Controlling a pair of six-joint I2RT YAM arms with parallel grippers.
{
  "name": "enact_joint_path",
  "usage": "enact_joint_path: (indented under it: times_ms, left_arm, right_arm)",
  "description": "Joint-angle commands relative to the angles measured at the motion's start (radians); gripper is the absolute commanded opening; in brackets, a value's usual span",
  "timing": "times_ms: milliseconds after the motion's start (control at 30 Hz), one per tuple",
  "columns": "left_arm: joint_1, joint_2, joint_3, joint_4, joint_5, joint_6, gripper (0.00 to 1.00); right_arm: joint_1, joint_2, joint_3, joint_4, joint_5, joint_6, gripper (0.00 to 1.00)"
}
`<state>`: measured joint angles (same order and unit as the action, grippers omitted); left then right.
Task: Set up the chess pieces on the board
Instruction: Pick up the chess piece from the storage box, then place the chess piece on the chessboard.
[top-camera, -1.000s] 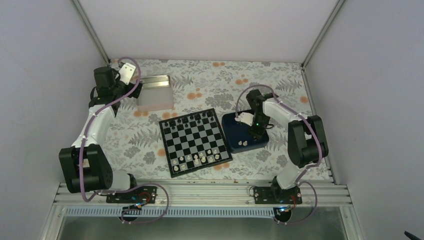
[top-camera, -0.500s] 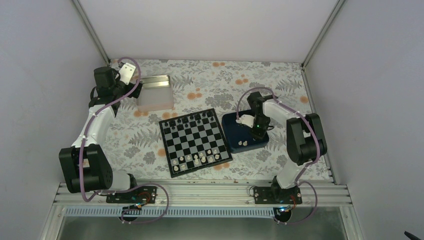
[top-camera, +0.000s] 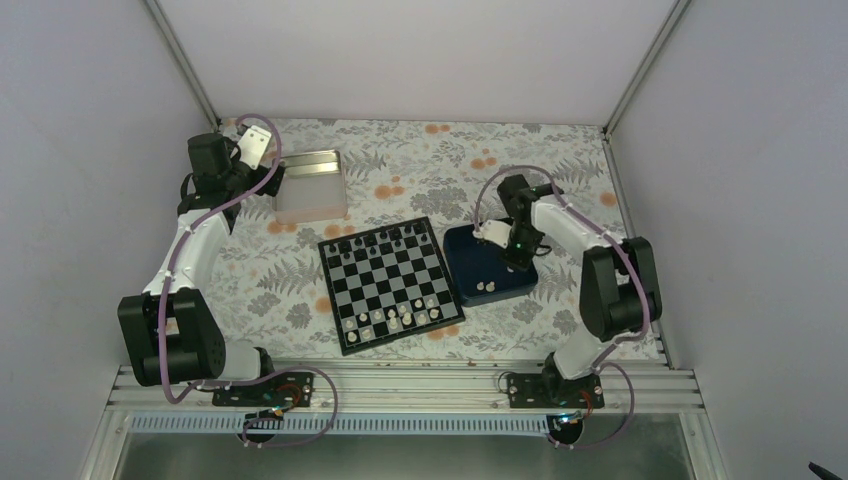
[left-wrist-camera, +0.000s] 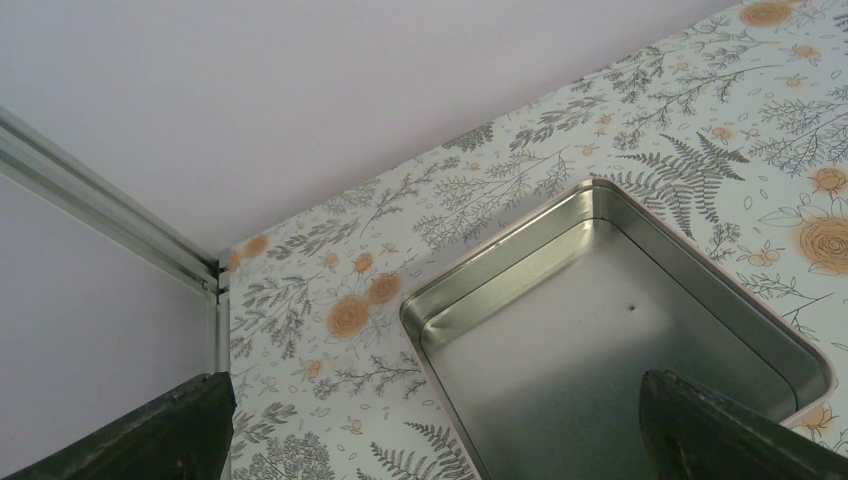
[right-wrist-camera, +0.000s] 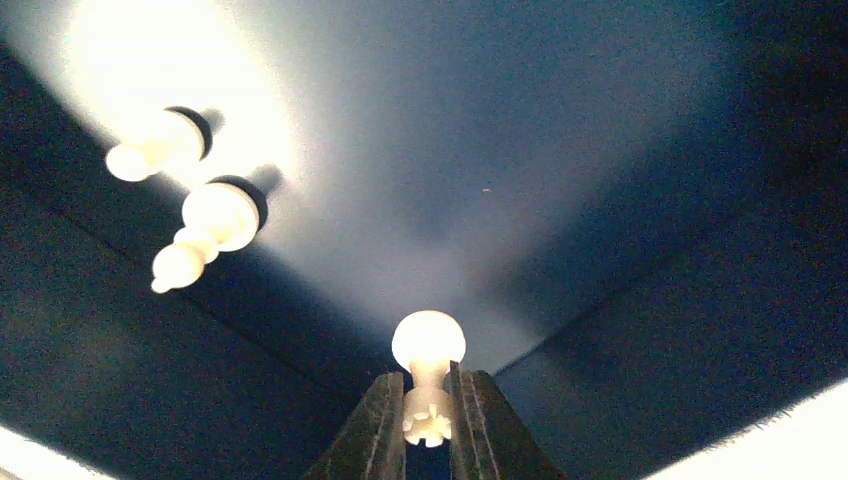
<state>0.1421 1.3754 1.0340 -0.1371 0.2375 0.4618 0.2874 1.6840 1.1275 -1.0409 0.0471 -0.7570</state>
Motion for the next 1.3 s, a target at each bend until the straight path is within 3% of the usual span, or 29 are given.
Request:
enact_joint_path:
  times_ms: [0,267,600,833,1267]
  left_arm:
    - [0.005,-0.01,0.018,0.012,0.012,-0.001,1.0]
    - [0.005,-0.016,0.017,0.013,0.009,-0.001,1.0]
    - [0.005,-0.013,0.019,0.013,0.005,0.0,1.0]
    - [0.005,-0.011,0.016,0.014,-0.003,0.001,1.0]
    - [0.005,-0.009,0.016,0.014,-0.002,0.002,1.0]
  right_arm:
    - [0.034,-0.082,0.075,-0.066,0.007,0.014,0.07]
    - [0.217,-0.104,0.148,-0.143,-0.017,0.067,0.08]
    - [0.455,-0.063,0.095,-0.106,-0.102,0.132,0.1]
    - [0.53,-0.028,0.054,-0.044,-0.161,0.149,0.11]
    - [0.541,0.043,0.021,0.008,-0.198,0.141,0.13]
